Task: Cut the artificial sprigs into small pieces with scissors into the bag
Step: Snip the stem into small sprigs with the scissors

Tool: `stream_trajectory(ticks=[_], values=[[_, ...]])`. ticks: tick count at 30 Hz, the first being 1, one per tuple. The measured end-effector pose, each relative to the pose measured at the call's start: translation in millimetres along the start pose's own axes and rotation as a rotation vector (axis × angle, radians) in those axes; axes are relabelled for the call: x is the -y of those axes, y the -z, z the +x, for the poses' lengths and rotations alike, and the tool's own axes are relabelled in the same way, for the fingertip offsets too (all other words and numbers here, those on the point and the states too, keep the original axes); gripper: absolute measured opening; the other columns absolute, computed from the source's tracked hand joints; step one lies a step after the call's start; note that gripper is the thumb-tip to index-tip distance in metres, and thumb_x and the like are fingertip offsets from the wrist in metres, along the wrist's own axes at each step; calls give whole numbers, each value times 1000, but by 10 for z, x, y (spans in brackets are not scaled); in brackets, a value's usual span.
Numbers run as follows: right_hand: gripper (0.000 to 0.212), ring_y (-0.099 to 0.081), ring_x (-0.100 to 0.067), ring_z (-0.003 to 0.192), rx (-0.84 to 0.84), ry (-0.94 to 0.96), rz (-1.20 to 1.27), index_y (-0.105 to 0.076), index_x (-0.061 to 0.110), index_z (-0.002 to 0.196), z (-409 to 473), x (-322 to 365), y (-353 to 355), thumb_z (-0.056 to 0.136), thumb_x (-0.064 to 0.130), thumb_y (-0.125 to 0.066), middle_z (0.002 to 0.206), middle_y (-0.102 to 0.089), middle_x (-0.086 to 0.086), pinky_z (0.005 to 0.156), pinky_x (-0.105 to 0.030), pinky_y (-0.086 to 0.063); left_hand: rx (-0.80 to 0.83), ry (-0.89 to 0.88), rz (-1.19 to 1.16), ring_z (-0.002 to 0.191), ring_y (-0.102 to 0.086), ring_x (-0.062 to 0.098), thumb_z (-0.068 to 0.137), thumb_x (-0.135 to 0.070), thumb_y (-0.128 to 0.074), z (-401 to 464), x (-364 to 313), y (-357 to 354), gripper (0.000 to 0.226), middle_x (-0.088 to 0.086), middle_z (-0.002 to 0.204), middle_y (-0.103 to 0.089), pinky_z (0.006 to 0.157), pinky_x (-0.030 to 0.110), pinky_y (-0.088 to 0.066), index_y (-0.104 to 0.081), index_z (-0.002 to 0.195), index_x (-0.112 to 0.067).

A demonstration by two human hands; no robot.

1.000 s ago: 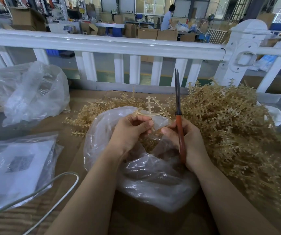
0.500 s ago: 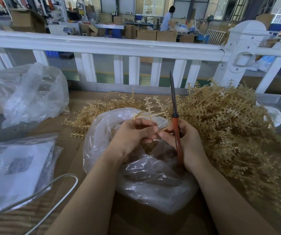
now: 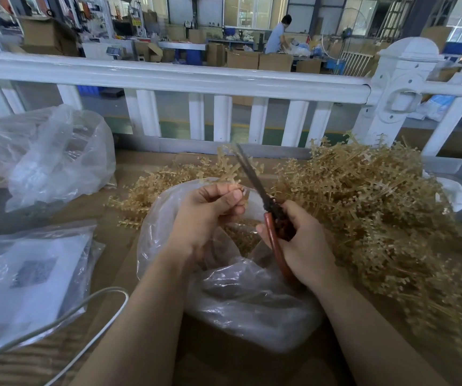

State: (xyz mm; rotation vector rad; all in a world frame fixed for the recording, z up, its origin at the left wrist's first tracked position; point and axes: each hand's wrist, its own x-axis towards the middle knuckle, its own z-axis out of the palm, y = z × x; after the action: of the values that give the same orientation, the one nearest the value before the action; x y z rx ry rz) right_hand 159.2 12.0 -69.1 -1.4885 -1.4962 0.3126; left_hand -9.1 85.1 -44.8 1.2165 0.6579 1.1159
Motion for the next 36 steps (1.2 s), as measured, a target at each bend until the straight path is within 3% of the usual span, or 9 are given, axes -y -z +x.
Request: stream_trajectory(ticks=[4,9,14,16,24,27,32,36], values=[[20,-61,3,84,-12,154,-196,-57,47,97,-17,6,-34,82,57,-66,85,-63,25,70,-16,-47,-2,-24,32,60,-65,7,87,2,-62,-4,-35,41,18,2,71,-72,63,22,-58,-74,80,-10],[48,-65,-3,84,-14,-11,-213,-61,32,99,0,-40,-45,77,73,-49,85,-67,18,74,-39,-59,55,-35,11,61,-64,7,77,-16,-69,-38,-99,48,13,-2,68,-70,60,18,-53,-77,68,-20],[29,-65,-2,78,-51,-66,-187,-58,32,94,10,-99,-64,86,59,-67,80,-67,17,69,-42,-59,99,-41,33,64,-65,8,80,-17,-67,-50,-111,78,13,-1,70,-70,63,19,-54,-77,71,-18],[31,-65,-4,79,-41,-77,-197,-58,33,93,15,-102,-61,85,61,-65,80,-67,16,69,-43,-59,100,-50,36,64,-65,8,80,-18,-67,-56,-121,73,14,-1,70,-70,64,19,-54,-77,71,-19],[51,-60,5,79,31,11,-289,-51,42,102,1,-55,-46,72,83,-52,82,-61,23,67,-25,-51,58,-54,-22,62,-67,9,80,-14,-67,-50,-118,89,10,3,68,-71,62,20,-55,-74,72,-15],[53,-59,12,84,45,30,-283,-47,46,103,-13,-16,-32,70,87,-51,82,-58,23,59,-15,-39,43,-59,-31,61,-67,9,80,-14,-67,-56,-117,79,7,3,68,-71,63,19,-54,-70,79,-8],[55,-57,9,74,57,44,-348,-44,43,100,-4,3,-35,70,89,-48,82,-57,22,56,-15,-38,27,-77,-48,63,-65,10,80,-11,-65,-65,-127,70,16,4,68,-70,65,19,-53,-76,70,-17],[58,-56,16,83,48,43,-359,-44,44,99,-15,12,-37,69,93,-45,82,-56,25,55,-12,-36,41,-85,-50,64,-65,10,80,-11,-66,-69,-127,63,16,3,69,-70,65,19,-53,-76,70,-17]])
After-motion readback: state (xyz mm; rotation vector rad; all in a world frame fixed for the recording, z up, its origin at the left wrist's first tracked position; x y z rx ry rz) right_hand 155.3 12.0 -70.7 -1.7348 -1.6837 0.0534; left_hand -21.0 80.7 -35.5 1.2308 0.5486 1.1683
